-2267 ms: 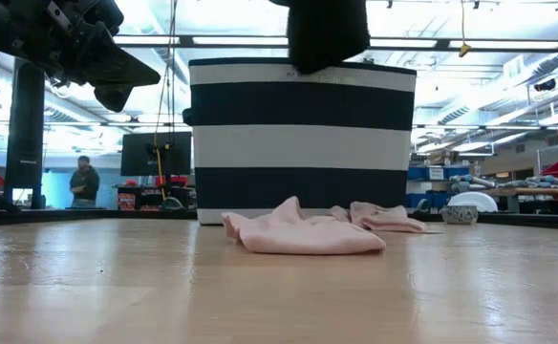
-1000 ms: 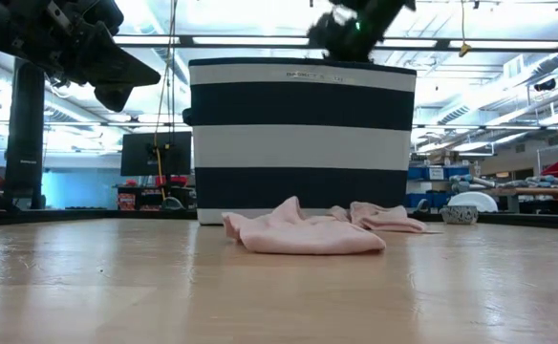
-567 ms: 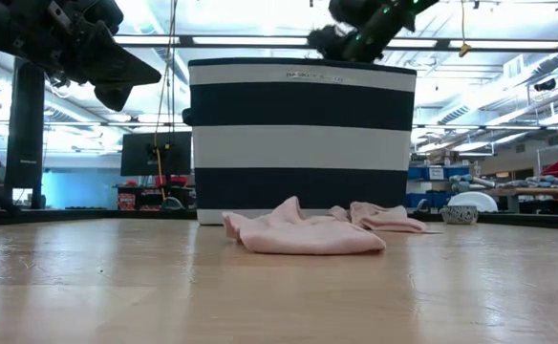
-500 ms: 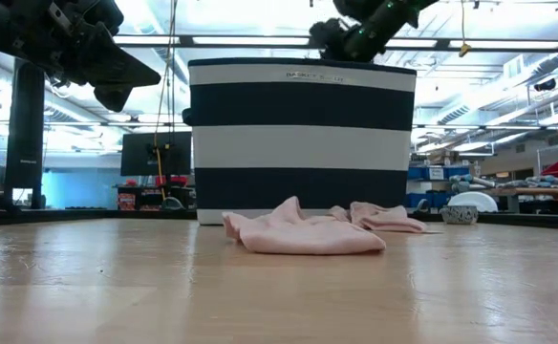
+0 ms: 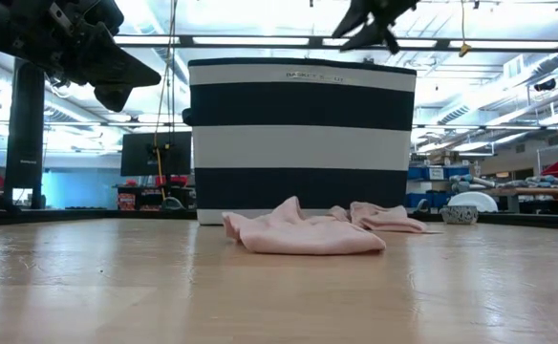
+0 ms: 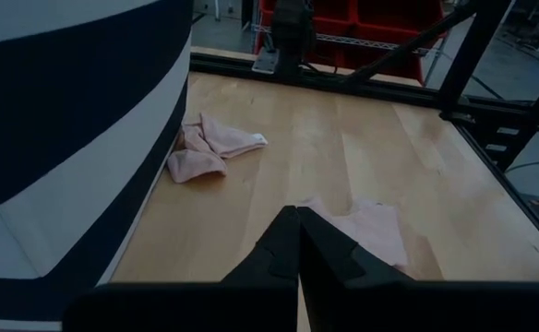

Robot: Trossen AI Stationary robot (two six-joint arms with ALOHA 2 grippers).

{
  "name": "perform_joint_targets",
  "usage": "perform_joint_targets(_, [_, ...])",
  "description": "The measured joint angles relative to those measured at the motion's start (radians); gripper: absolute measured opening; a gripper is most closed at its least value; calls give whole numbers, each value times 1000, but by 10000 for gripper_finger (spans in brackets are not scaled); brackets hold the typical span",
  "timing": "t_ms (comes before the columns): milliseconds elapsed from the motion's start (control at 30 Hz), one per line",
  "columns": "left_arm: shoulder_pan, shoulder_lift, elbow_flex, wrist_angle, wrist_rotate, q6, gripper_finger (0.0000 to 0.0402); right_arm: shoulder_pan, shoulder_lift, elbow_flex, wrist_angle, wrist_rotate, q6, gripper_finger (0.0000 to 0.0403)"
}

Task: Sort clothes
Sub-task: Put the top right pink sock into the blue organizer bin

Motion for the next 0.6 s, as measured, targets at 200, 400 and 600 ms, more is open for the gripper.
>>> perform_joint_targets(200, [0,0,0,0,0,0,6,65,-115,1,-107,61,0,162])
perform_joint_targets(400, [0,0,0,0,-16,0,6,190,-184,1,-289,159,53,162])
perform_joint_targets(600, [0,0,0,0,-23,0,6,351,-183,1,-444,258,147,162])
